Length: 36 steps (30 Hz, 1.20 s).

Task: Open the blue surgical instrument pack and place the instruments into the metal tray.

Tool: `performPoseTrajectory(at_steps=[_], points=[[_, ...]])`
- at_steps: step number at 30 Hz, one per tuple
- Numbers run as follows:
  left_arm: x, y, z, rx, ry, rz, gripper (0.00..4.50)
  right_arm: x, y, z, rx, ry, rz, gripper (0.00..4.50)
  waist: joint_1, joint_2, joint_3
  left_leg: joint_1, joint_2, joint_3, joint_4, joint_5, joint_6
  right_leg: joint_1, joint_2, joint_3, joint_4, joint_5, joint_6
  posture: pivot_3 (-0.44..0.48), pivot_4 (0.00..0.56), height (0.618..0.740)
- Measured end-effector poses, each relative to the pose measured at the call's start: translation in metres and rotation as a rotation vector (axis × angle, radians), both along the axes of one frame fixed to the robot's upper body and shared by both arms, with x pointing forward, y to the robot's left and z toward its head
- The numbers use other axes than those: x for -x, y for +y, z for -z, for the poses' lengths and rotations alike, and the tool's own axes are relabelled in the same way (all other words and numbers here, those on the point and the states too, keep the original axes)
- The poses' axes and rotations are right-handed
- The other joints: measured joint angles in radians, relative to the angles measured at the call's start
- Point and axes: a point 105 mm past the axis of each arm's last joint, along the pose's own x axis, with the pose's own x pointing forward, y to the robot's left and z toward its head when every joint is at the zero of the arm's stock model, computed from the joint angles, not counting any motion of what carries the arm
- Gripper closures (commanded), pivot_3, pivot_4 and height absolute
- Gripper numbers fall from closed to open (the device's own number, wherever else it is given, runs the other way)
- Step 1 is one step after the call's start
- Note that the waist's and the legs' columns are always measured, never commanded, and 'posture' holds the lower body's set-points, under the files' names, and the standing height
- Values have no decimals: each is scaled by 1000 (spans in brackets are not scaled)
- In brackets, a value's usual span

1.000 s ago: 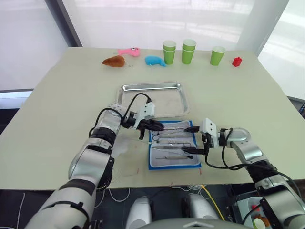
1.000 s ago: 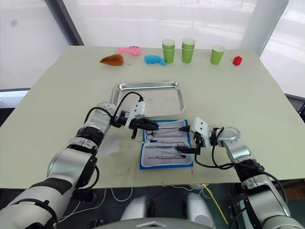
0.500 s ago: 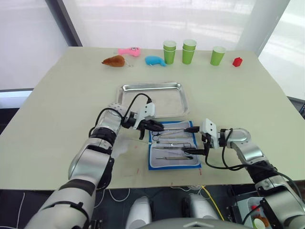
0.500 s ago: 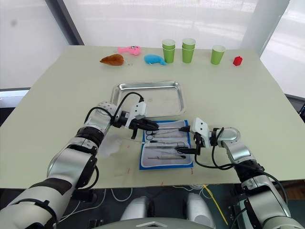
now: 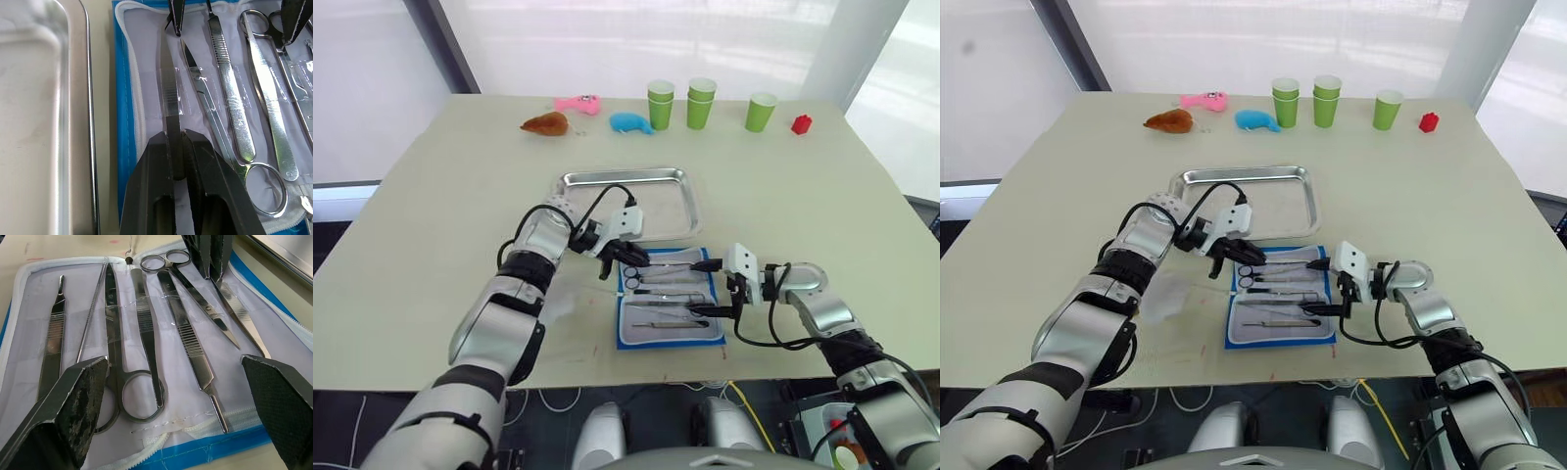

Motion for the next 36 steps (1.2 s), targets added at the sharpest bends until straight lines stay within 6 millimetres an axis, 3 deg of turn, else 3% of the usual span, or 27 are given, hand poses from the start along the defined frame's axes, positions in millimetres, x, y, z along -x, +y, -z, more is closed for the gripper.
performPoseTrajectory(at_steps=[4, 9, 13, 36], points=[[1, 2, -3, -26, 11, -7, 4440, 1, 2, 0, -3, -2, -6, 0, -2, 0, 0, 0, 2, -1, 0, 0, 0, -1, 0, -8, -1, 0, 0, 0, 150, 740], [2, 6, -5, -65, 19, -28, 4440, 1, 7, 0, -10, -5, -8, 0, -1, 2, 2, -1, 7, -3, 0, 0, 0, -1, 18, -17, -2, 0, 1, 0, 150, 740], [3, 9, -5, -72, 21, -40, 4440, 1, 9, -1, -13, -7, -9, 0, -1, 4, 4, -1, 9, -3, 0, 0, 0, -1, 23, -17, -2, -2, 2, 0, 150, 740], [5, 13, -5, -78, 48, -73, 4440, 1, 9, -1, -13, -8, -8, 0, -1, 5, 4, 0, 9, 0, 0, 0, 0, 0, 24, -16, -2, -2, 3, 0, 150, 740]])
